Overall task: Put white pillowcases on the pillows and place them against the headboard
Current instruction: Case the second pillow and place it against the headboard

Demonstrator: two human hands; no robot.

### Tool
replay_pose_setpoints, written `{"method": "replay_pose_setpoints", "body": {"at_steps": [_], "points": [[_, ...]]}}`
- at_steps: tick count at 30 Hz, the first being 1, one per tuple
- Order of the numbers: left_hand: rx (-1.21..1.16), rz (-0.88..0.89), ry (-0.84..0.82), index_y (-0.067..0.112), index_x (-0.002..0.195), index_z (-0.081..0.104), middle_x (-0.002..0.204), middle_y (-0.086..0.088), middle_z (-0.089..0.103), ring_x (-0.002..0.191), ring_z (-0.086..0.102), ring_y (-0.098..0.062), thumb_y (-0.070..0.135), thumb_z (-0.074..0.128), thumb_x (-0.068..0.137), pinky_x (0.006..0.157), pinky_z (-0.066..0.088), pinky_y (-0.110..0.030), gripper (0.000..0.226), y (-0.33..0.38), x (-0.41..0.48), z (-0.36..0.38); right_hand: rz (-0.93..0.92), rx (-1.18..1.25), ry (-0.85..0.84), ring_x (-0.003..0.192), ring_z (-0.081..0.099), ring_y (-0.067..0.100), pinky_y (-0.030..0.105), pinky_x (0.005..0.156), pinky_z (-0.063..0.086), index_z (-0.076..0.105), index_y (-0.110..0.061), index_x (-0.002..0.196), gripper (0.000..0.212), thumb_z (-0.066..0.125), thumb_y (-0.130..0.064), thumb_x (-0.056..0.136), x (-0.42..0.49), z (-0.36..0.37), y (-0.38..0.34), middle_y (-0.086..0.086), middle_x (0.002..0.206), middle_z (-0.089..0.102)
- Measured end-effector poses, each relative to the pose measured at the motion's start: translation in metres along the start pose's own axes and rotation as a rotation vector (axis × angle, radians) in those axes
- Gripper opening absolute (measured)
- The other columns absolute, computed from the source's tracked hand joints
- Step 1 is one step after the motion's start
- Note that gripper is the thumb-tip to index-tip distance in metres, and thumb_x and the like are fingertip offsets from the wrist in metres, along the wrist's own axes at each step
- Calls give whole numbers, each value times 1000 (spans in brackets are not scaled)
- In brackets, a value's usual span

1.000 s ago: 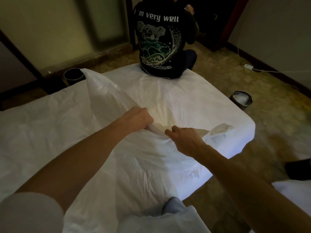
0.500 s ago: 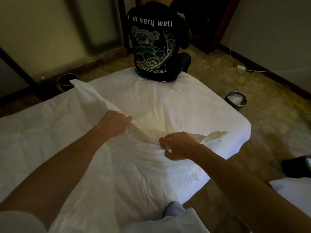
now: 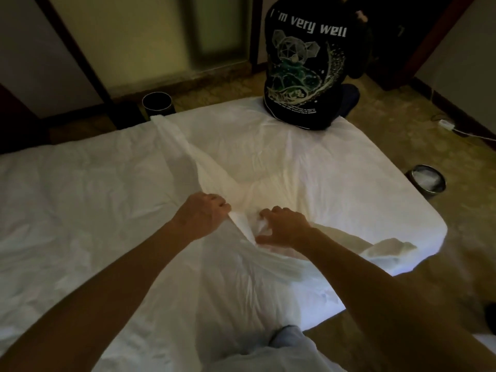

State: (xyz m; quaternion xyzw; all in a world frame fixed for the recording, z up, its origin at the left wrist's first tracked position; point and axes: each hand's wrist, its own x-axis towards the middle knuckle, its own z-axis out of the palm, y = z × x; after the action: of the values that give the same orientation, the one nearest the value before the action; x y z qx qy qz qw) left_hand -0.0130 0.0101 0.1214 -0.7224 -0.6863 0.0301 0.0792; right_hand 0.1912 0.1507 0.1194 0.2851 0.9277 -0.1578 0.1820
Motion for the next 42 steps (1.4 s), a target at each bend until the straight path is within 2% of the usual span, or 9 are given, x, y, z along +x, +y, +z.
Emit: {"method": "replay_pose_setpoints", "body": {"at_steps": [9, 11, 13, 17, 22, 28, 31, 36, 42], "points": [[12, -114, 122, 17, 75, 64, 69, -2, 62, 65, 61, -23, 20, 58, 90, 49, 44, -30, 16, -39, -4, -5, 25, -98, -6, 103, 62, 22, 34, 83, 47, 40, -31, 139, 75, 69, -60, 76, 13, 4, -11, 1, 120, 58], [30, -123, 128, 13, 86, 69, 90, -8, 68, 86, 64, -26, 8, 66, 79, 61, 53, -35, 9, -53, 12, -12, 39, -94, -6, 104, 61, 21, 34, 83, 47, 39, -31, 139, 76, 70, -60, 76, 15, 5, -8, 1, 121, 57], [14, -108, 61, 11, 101, 70, 122, -15, 63, 113, 58, -32, 5, 73, 74, 85, 54, -42, 28, -70, 27, -14, 53, -95, -16, 106, 60, 21, 34, 86, 48, 36, -32, 141, 77, 70, -59, 77, 17, 3, -3, 1, 125, 55], [55, -148, -195, 19, 143, 46, 146, -10, 48, 132, 48, -27, 21, 67, 88, 113, 30, -45, 59, -93, 48, -13, 58, -119, -38, 107, 61, 22, 34, 85, 47, 34, -31, 144, 77, 68, -56, 79, 18, -5, 8, 2, 127, 55], [350, -385, -369, 14, 152, 26, 152, -11, 38, 132, 45, -26, 35, 54, 94, 115, 22, -49, 68, -117, 61, -11, 97, -129, -36, 102, 63, 21, 33, 82, 51, 40, -27, 141, 71, 68, -53, 82, 22, -16, 21, 2, 122, 58], [195, -587, -314, 15, 151, 27, 136, -17, 52, 120, 52, -32, 46, 55, 90, 104, 33, -47, 74, -138, 49, 0, 100, -79, -139, 116, 57, 20, 34, 95, 47, 39, -29, 145, 74, 70, -52, 82, 28, -24, 31, 1, 130, 57], [212, -502, -216, 14, 146, 36, 130, -18, 53, 116, 51, -33, 36, 61, 88, 97, 41, -46, 67, -143, 46, -4, 86, -82, -199, 121, 54, 20, 34, 100, 44, 38, -28, 146, 77, 72, -50, 81, 32, -28, 31, 0, 135, 56], [558, -85, -221, 16, 151, 29, 163, -21, 5, 151, 7, -35, 25, 55, 96, 119, 20, -50, 61, -151, 67, -21, 48, -78, -281, 126, 51, 19, 33, 104, 40, 39, -28, 147, 80, 77, -46, 79, 35, -34, 30, -3, 141, 53], [627, 46, -405, 16, 149, 31, 134, -10, 55, 122, 51, -29, 25, 64, 90, 118, 18, -49, 68, -184, 85, -31, 40, -90, -302, 124, 53, 16, 31, 103, 42, 39, -31, 146, 78, 76, -45, 79, 36, -32, 31, -7, 139, 55]]}}
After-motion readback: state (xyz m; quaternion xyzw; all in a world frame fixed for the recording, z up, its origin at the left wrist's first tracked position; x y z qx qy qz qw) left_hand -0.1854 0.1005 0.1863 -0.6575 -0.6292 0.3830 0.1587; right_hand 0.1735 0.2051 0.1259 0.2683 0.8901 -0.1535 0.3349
